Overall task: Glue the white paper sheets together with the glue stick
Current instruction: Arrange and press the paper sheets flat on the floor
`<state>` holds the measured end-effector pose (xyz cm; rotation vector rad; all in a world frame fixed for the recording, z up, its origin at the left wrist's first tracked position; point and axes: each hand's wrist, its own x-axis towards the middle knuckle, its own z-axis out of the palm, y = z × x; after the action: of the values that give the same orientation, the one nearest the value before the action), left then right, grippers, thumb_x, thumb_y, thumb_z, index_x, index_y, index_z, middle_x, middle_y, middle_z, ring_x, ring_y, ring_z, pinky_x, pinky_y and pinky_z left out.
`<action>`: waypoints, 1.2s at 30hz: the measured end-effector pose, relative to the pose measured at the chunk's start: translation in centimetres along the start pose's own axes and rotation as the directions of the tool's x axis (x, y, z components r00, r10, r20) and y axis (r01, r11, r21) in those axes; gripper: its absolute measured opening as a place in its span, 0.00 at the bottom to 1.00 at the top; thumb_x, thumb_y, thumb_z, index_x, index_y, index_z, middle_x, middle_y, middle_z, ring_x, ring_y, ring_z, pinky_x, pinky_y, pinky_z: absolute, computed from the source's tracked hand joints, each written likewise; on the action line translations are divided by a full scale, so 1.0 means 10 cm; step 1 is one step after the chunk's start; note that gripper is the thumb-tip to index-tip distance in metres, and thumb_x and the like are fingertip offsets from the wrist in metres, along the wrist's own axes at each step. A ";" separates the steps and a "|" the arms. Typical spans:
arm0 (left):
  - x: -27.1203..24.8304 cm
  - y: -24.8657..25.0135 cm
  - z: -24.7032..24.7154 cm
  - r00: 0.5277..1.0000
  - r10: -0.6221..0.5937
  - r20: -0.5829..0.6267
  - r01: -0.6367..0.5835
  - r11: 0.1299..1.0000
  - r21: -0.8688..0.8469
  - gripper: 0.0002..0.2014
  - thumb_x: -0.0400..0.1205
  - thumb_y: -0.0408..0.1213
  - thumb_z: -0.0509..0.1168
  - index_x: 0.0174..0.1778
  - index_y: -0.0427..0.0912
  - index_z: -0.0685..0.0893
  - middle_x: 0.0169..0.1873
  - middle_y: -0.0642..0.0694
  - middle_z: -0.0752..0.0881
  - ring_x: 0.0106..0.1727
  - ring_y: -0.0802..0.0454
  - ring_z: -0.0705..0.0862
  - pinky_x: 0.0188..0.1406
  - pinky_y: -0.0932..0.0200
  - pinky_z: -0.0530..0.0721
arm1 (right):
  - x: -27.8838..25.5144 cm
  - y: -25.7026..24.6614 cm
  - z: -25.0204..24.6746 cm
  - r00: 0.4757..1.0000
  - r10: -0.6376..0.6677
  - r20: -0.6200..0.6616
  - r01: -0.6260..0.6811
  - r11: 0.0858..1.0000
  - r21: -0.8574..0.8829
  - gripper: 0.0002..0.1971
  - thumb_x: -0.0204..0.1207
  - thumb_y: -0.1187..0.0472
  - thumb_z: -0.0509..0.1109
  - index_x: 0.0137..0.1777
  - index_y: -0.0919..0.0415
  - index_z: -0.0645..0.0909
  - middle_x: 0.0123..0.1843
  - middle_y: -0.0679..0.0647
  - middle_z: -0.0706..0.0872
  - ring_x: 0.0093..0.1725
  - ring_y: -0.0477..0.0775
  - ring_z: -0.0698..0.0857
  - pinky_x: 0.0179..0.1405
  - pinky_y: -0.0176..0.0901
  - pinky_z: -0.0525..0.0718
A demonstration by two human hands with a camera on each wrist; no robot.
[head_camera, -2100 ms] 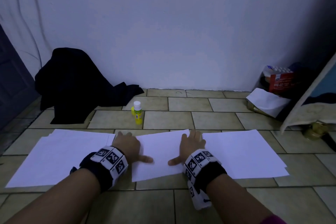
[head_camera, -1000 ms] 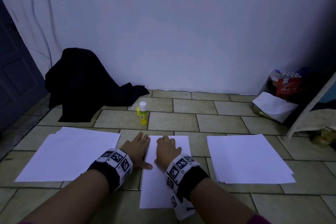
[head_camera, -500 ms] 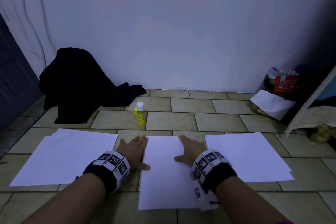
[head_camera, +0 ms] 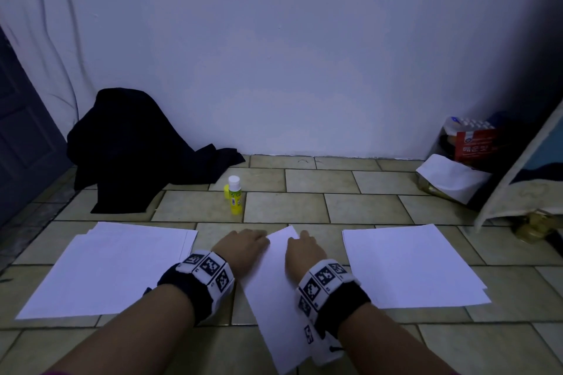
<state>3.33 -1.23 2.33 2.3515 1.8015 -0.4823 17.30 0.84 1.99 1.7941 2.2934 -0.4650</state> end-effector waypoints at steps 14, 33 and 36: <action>-0.20 -0.12 0.02 0.994 -0.100 0.054 0.105 0.989 -0.099 0.39 0.69 0.52 0.79 0.71 0.40 0.71 0.69 0.43 0.72 0.69 0.46 0.73 0.66 0.53 0.75 | -0.04 -0.52 0.19 0.990 -0.052 0.132 0.050 0.999 0.017 0.32 0.79 0.57 0.66 0.80 0.58 0.57 0.81 0.56 0.54 0.81 0.63 0.51 0.72 0.68 0.66; -0.22 -0.28 0.29 0.954 -0.055 0.294 0.116 0.974 -0.196 0.68 0.68 0.64 0.74 0.81 0.38 0.26 0.81 0.44 0.26 0.83 0.49 0.31 0.79 0.31 0.35 | 0.22 0.51 -0.07 0.957 -0.125 0.264 0.138 0.990 -0.031 0.52 0.75 0.34 0.64 0.84 0.55 0.33 0.85 0.47 0.35 0.84 0.47 0.40 0.79 0.65 0.39; -0.23 -0.27 0.28 0.951 -0.060 0.303 0.115 0.979 -0.166 0.70 0.67 0.64 0.75 0.80 0.39 0.25 0.81 0.44 0.25 0.83 0.49 0.31 0.80 0.31 0.35 | 0.25 0.57 -0.09 0.961 -0.093 0.262 0.111 0.992 -0.054 0.56 0.72 0.33 0.67 0.84 0.57 0.33 0.86 0.49 0.35 0.85 0.48 0.41 0.79 0.67 0.39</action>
<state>-0.31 -3.43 0.67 1.9656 1.7337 -0.6167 22.23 4.65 1.30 1.4899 2.1977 -0.5925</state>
